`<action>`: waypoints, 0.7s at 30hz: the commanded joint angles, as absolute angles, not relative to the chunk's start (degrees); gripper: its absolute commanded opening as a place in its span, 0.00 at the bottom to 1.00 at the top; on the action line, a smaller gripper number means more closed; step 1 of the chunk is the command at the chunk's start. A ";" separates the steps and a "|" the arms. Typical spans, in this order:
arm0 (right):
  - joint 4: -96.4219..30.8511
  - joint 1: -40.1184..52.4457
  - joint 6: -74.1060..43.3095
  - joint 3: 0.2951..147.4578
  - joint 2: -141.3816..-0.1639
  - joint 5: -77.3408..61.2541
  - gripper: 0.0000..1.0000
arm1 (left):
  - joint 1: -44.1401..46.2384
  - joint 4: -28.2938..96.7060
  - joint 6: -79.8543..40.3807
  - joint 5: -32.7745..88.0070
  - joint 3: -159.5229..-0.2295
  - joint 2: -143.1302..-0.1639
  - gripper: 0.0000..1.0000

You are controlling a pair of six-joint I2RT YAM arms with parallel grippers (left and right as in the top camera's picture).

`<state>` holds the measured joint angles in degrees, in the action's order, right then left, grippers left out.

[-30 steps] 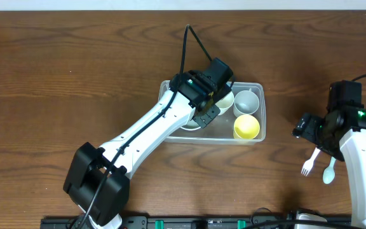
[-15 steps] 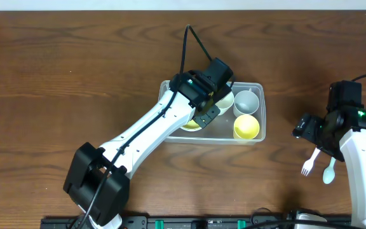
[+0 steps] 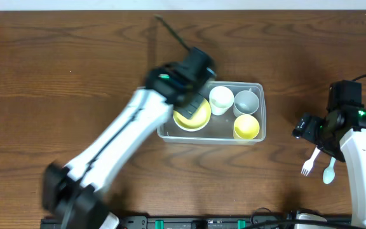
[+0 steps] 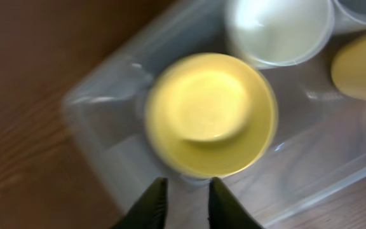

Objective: Pack container
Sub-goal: 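Carry the yellow bowl onto the stacked bowls and release, then raise the left gripper away and move the right gripper toward the fork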

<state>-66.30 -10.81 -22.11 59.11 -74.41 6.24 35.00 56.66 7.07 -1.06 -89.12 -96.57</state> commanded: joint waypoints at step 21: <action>-59.40 -20.73 -25.65 53.76 -79.66 5.54 0.99 | -7.38 65.73 -9.80 2.20 -89.06 -78.13 0.82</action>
